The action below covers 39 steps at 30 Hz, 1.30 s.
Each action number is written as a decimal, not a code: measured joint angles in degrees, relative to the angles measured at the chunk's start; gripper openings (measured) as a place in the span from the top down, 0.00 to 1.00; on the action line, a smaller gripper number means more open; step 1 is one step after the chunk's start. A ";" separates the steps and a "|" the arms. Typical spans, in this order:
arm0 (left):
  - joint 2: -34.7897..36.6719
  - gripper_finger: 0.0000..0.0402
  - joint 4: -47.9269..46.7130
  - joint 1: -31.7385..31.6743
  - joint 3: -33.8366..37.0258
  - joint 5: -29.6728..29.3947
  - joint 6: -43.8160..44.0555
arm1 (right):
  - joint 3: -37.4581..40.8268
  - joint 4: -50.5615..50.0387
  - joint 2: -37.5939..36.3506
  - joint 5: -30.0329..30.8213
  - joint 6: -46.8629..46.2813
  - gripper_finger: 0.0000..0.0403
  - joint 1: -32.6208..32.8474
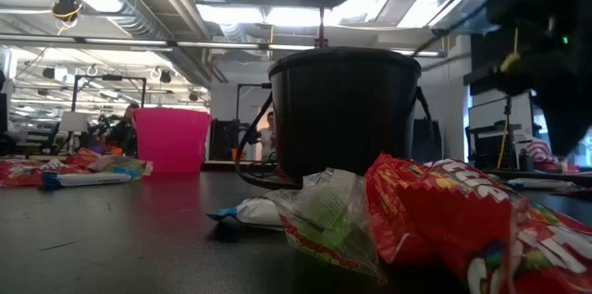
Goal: Organize candy in baskets
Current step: Put the red candy into the black bucket
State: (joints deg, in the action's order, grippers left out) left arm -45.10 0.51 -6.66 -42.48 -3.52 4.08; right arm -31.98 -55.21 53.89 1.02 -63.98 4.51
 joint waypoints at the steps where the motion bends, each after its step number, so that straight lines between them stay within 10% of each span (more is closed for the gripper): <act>1: 0.00 0.56 0.00 0.00 0.00 -0.21 0.00 | -1.90 -1.02 -0.02 0.48 0.29 1.00 0.00; 10: 0.00 0.56 0.02 0.00 0.00 -0.32 -0.15 | -6.41 -3.84 0.13 3.55 1.51 0.95 0.02; 27: -0.02 0.56 -0.78 -0.02 0.00 0.18 -0.18 | 6.55 8.40 7.89 -8.21 -9.23 0.39 0.02; 39: -0.23 0.56 -1.49 -0.02 0.00 0.18 0.35 | 6.97 9.45 11.04 -10.39 -6.91 0.61 -0.02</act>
State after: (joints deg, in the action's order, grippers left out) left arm -45.33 -0.98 -6.68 -42.48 -3.33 4.43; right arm -25.01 -45.76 64.93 -9.37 -70.90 4.49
